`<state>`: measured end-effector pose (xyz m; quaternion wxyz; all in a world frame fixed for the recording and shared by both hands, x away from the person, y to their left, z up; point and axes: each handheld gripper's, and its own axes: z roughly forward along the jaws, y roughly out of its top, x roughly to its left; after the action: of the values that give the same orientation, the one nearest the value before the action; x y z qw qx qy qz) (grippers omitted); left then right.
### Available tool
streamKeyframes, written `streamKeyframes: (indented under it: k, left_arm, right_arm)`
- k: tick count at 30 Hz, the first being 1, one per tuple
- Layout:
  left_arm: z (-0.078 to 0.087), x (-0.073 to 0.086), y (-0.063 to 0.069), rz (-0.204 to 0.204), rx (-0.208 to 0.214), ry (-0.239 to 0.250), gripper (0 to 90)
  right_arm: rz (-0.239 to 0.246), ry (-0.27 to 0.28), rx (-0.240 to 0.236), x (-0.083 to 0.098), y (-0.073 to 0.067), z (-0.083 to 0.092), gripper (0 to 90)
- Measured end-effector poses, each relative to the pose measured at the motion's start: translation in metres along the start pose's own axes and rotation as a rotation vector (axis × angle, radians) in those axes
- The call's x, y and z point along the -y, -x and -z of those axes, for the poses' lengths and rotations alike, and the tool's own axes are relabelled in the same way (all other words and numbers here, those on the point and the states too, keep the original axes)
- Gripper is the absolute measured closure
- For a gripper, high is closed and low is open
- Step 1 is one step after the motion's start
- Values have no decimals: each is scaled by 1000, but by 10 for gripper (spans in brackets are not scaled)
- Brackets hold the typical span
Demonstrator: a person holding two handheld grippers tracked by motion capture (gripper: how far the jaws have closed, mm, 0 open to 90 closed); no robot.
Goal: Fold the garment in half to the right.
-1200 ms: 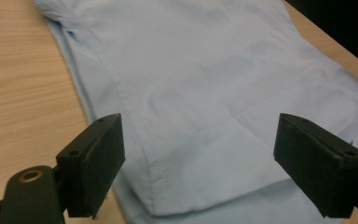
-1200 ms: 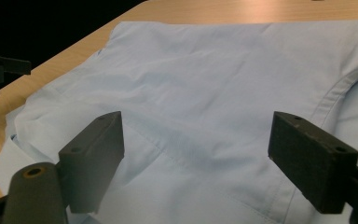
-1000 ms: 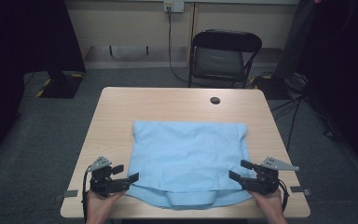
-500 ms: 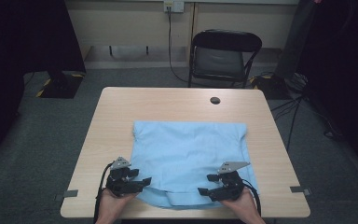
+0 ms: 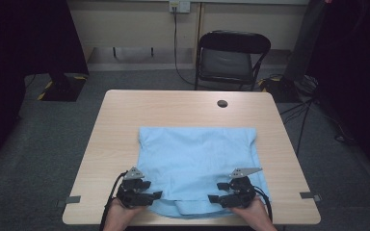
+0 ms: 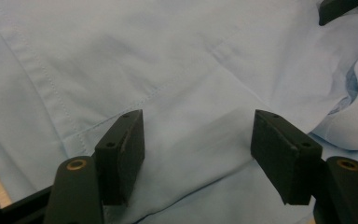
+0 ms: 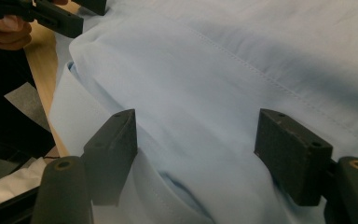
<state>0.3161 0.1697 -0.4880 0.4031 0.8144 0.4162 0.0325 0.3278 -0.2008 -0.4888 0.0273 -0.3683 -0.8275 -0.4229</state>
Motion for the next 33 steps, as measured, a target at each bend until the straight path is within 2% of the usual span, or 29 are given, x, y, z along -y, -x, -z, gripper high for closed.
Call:
streamKeyframes:
  k: [4,6,7,10,13,16,19,21,23,25,27,31,33]
  left_arm:
    - [-1,0,2,-4,20,-1,349]
    - [-1,0,1,10,35,-6,341]
    - [0,-1,0,30,42,-10,341]
    - [11,-2,-6,106,42,6,220]
    - [32,0,-17,168,-13,77,200]
    - [44,6,-28,214,-55,83,205]
    - [48,14,-30,211,-102,46,241]
    - [48,17,-30,225,-107,36,244]
    - [46,16,-28,219,-101,29,257]
    - [43,16,-27,212,-115,2,264]
    - [40,16,-27,206,-128,-18,266]
    - [37,15,-27,216,-144,-20,254]
    - [36,15,-25,200,-158,-25,253]
  right_arm:
    - [-10,2,4,5,-2,5,289]
    - [-9,-1,7,7,-3,6,289]
    - [-9,-5,7,7,-4,7,289]
    - [1,-5,11,10,-6,8,290]
    - [4,-3,12,11,-6,9,289]
    - [3,0,11,12,-6,10,289]
    - [4,1,14,12,-7,9,287]
    - [1,0,14,12,-7,10,283]
    - [14,4,8,11,-7,10,259]
    - [48,34,41,9,-11,13,243]
    - [56,55,52,8,-12,14,237]
    - [57,46,62,8,-11,12,239]
    - [55,43,63,8,-10,11,240]
